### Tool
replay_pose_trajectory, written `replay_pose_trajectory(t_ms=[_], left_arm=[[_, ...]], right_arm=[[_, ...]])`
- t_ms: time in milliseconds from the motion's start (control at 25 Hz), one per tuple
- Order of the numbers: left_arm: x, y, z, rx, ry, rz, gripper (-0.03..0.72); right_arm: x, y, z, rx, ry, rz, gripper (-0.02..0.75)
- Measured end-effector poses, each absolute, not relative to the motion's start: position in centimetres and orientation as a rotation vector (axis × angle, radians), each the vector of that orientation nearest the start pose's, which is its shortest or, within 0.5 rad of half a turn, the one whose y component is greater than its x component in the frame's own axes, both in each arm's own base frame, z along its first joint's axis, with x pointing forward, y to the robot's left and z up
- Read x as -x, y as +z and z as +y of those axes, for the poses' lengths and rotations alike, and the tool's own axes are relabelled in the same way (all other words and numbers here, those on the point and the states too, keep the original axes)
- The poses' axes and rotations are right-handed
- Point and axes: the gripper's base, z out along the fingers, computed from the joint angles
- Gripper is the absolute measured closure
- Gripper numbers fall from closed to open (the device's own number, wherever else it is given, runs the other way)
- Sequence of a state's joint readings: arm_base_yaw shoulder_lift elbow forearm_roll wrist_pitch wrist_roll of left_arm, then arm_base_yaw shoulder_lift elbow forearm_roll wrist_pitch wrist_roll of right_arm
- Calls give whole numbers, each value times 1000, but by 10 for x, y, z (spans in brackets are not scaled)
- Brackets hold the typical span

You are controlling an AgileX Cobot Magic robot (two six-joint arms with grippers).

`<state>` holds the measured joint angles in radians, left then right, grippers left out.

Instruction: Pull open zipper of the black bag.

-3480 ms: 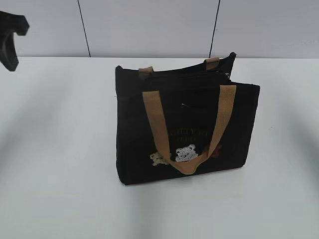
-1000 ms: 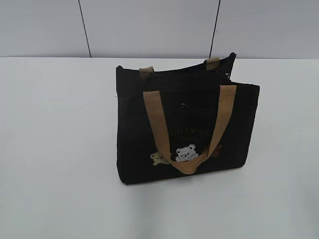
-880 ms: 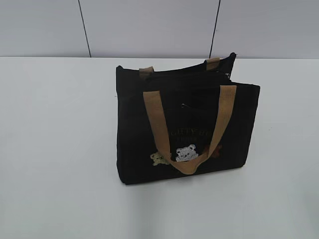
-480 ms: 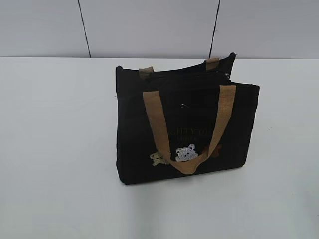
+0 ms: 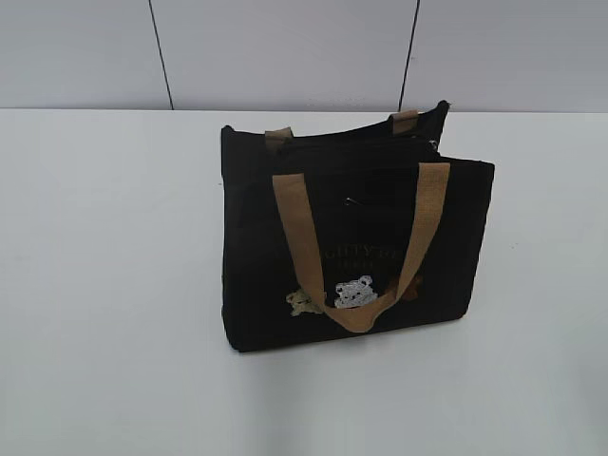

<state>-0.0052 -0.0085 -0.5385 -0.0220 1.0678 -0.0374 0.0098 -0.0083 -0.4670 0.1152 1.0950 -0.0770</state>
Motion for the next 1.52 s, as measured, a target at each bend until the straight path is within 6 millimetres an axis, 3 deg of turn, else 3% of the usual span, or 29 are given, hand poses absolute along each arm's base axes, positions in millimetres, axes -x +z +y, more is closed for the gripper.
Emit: replay_pose_trajectory(t_ms=[1520], left_arm=[[11, 287, -2, 30, -53, 2004, 433]], right_arm=[[4, 266, 9, 146, 64, 2094, 360]])
